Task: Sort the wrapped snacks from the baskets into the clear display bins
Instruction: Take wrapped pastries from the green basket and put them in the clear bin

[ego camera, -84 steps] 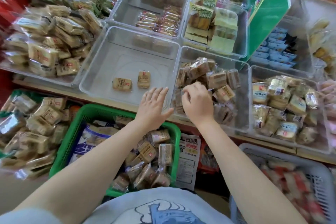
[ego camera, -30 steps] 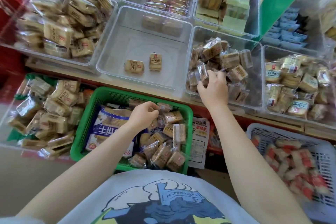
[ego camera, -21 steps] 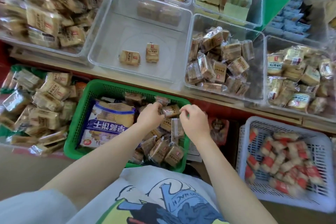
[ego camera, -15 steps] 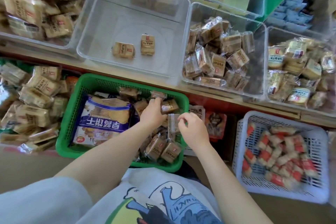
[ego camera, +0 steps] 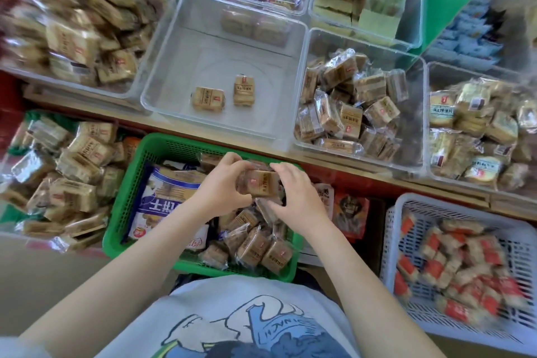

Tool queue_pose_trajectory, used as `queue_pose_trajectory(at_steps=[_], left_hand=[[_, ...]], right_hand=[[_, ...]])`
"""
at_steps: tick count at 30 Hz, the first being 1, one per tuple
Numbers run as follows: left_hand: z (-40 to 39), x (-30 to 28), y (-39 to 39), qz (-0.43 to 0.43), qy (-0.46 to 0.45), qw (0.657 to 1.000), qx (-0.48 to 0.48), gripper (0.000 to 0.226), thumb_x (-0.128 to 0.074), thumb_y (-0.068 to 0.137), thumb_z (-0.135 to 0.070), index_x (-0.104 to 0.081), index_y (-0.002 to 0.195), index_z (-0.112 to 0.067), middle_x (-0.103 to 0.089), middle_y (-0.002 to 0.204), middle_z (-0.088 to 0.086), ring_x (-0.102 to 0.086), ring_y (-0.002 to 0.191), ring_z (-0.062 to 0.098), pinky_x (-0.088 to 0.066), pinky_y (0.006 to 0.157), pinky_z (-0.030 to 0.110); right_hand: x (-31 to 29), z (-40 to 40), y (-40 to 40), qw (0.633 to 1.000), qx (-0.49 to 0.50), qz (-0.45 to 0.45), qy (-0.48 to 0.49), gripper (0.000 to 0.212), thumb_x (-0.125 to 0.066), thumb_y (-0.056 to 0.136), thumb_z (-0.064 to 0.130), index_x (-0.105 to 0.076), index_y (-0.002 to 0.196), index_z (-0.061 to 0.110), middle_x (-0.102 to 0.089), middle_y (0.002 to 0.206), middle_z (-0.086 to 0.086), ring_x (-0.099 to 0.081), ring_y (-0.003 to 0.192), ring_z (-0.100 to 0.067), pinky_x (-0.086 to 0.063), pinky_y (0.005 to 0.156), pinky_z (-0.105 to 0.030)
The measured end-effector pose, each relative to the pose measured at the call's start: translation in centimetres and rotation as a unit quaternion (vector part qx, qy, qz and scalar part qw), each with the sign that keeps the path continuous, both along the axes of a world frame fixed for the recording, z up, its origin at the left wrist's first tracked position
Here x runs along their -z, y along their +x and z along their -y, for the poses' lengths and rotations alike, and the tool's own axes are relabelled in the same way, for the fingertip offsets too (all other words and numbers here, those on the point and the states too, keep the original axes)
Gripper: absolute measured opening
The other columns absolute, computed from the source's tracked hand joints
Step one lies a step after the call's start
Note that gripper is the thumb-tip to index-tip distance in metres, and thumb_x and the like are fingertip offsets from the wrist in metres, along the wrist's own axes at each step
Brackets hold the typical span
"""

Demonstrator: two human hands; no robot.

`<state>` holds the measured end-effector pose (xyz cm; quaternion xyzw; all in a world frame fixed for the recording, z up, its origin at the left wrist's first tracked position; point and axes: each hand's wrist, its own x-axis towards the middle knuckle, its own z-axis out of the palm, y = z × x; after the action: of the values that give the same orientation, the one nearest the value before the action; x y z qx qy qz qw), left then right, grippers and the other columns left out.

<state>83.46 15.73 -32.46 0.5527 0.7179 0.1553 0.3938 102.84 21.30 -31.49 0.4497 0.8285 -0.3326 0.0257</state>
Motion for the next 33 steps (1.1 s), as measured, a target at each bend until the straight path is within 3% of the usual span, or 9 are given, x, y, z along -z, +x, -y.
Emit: queue_pose_trajectory(at_steps=[6,11,14,17,20,24,27,29,33], left_hand=[[-1.2,-2.5,0.6,0.008,0.108,0.993,-0.045,0.069,-0.074,0.082,-0.022,-0.044,0.144,-0.030,-0.043,0.135,-0.004,-0.045,0.122,0.014,-0.046,0.095,0.033],[-1.3,-1.5,0.1,-0.016,0.077,0.989,-0.125,0.050,-0.062,0.094,-0.029,-0.046,0.141,-0.026,-0.049,0.128,-0.003,-0.057,0.096,0.009,-0.051,0.082,0.034],[-0.6,0.2,0.0,-0.019,0.025,0.992,-0.119,0.050,-0.059,0.095,-0.029,-0.043,0.142,-0.026,-0.048,0.129,-0.002,-0.057,0.087,0.004,-0.053,0.078,0.033],[0.2,1.9,-0.3,-0.032,-0.024,0.992,-0.120,0.049,-0.058,0.096,-0.033,-0.043,0.142,-0.026,-0.047,0.134,0.000,-0.061,0.085,0.010,-0.057,0.078,0.038],[0.7,2.9,-0.5,-0.040,-0.066,0.991,-0.111,0.046,-0.055,0.097,-0.035,-0.044,0.141,-0.026,-0.044,0.138,0.000,-0.061,0.085,0.013,-0.057,0.078,0.039],[0.8,4.3,-0.7,-0.060,-0.092,0.989,-0.102,0.054,-0.056,0.095,-0.026,-0.038,0.146,-0.023,-0.039,0.147,0.003,-0.056,0.111,0.020,-0.053,0.083,0.035],[0.4,5.9,-0.9,-0.093,-0.110,0.985,-0.095,0.068,-0.062,0.092,-0.022,-0.028,0.151,-0.022,-0.035,0.151,0.006,-0.053,0.122,0.026,-0.052,0.083,0.035],[0.0,7.1,-0.7,-0.116,-0.148,0.980,-0.059,0.075,-0.066,0.091,-0.026,-0.023,0.153,-0.021,-0.032,0.152,0.009,-0.056,0.118,0.030,-0.052,0.079,0.036],[-0.6,9.3,0.3,-0.159,-0.185,0.970,0.017,0.088,-0.070,0.088,-0.030,-0.013,0.155,-0.020,-0.038,0.145,0.014,-0.061,0.109,0.032,-0.050,0.069,0.036]], right_hand=[[-4.2,-3.3,0.2,0.996,0.001,-0.016,0.092,0.061,-0.069,0.086,0.030,-0.045,0.142,0.022,-0.056,0.130,0.002,-0.046,0.116,-0.021,-0.045,0.098,-0.040],[-7.3,-8.2,1.9,0.948,0.198,-0.129,0.215,0.055,-0.067,0.090,0.040,-0.043,0.134,0.020,-0.058,0.114,0.001,-0.055,0.097,-0.016,-0.049,0.072,-0.031],[-6.6,-12.2,1.3,0.931,0.272,-0.095,0.223,0.054,-0.063,0.092,0.032,-0.039,0.137,0.016,-0.049,0.120,-0.009,-0.053,0.092,-0.020,-0.048,0.065,-0.029],[-4.8,-15.0,0.7,0.951,0.263,0.043,0.153,0.045,-0.051,0.097,0.034,-0.042,0.139,0.022,-0.042,0.133,-0.015,-0.051,0.111,-0.033,-0.051,0.087,-0.046],[-4.0,-14.9,0.2,0.952,0.247,0.128,0.125,0.049,-0.042,0.101,0.044,-0.043,0.145,0.023,-0.032,0.152,-0.019,-0.030,0.139,-0.039,-0.030,0.112,-0.055],[-4.4,-10.5,-0.9,0.934,0.218,-0.016,0.282,0.033,-0.052,0.095,0.023,-0.062,0.124,0.011,-0.053,0.131,-0.017,-0.048,0.124,-0.034,-0.041,0.101,-0.052],[-3.5,-5.4,-2.1,0.966,0.125,-0.114,0.196,0.017,-0.052,0.095,0.013,-0.067,0.101,0.008,-0.058,0.104,-0.003,-0.057,0.090,-0.017,-0.052,0.080,-0.034],[-2.0,-2.4,-2.5,0.985,0.096,-0.103,0.101,0.016,-0.053,0.097,0.013,-0.068,0.098,0.010,-0.056,0.101,0.003,-0.055,0.078,-0.011,-0.048,0.070,-0.025],[1.8,1.3,-1.3,0.995,0.090,-0.018,-0.040,0.018,-0.050,0.100,0.017,-0.068,0.103,0.015,-0.054,0.105,0.005,-0.055,0.078,-0.011,-0.046,0.070,-0.030]])
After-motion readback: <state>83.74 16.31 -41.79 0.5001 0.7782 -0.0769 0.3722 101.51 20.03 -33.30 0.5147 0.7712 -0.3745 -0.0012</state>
